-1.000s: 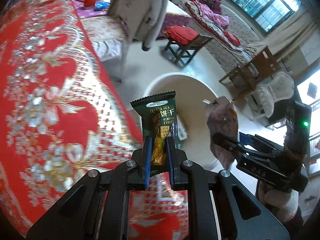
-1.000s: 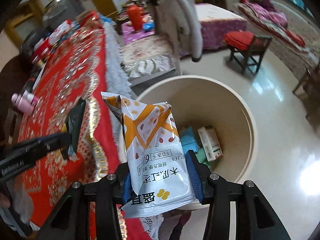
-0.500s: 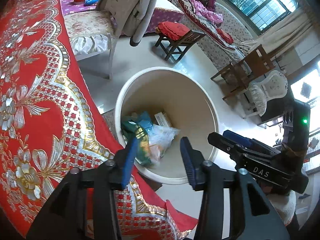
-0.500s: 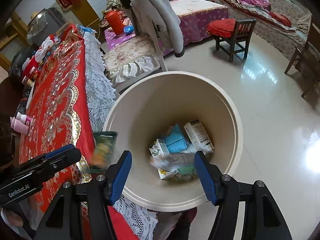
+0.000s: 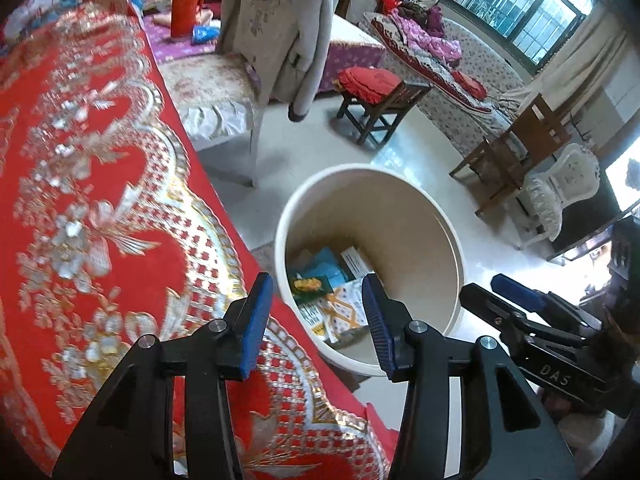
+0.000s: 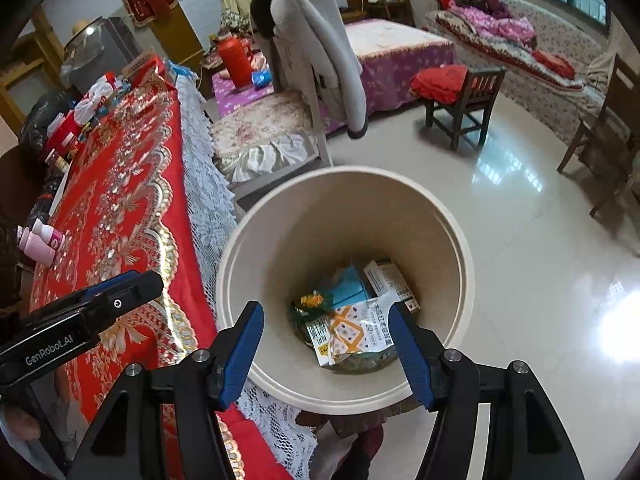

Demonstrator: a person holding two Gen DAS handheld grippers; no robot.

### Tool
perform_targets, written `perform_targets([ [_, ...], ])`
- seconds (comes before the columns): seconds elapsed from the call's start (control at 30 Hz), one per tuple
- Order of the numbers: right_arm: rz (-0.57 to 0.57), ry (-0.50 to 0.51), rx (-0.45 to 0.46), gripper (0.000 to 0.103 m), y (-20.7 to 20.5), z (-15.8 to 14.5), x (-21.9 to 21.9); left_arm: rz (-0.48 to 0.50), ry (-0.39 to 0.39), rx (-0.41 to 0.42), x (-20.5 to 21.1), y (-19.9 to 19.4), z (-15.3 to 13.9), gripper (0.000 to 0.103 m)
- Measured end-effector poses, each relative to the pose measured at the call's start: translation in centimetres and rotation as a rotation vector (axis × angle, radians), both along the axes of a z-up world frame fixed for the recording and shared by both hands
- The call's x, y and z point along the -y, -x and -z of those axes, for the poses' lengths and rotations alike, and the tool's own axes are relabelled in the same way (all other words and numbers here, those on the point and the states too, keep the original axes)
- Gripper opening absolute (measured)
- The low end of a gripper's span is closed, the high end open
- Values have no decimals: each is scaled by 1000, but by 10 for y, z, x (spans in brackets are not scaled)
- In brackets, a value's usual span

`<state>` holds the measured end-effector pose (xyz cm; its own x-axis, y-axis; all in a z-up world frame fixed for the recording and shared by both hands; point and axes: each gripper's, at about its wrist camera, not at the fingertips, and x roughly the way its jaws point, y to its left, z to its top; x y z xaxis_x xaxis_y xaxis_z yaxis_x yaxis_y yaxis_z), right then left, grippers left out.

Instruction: Collect trash

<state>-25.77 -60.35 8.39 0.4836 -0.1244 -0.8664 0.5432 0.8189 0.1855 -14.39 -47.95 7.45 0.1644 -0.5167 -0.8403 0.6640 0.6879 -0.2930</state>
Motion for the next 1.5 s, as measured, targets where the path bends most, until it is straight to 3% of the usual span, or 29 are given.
perform_targets([
  [0.27,13,93,70,62,11,-32,-26,-3,12,113,-11,15,-26,44],
  [0.53,67,190,174,62,26,-66,-42,-26,20,284,-31,33,-61,44],
  [0.83,109,251,232,63,34,-88,-51,-29,76,390,-50,47,-89,44],
  [1.5,131,268,274,70,40,-101,-64,-35,135,386,-68,53,-98,45],
])
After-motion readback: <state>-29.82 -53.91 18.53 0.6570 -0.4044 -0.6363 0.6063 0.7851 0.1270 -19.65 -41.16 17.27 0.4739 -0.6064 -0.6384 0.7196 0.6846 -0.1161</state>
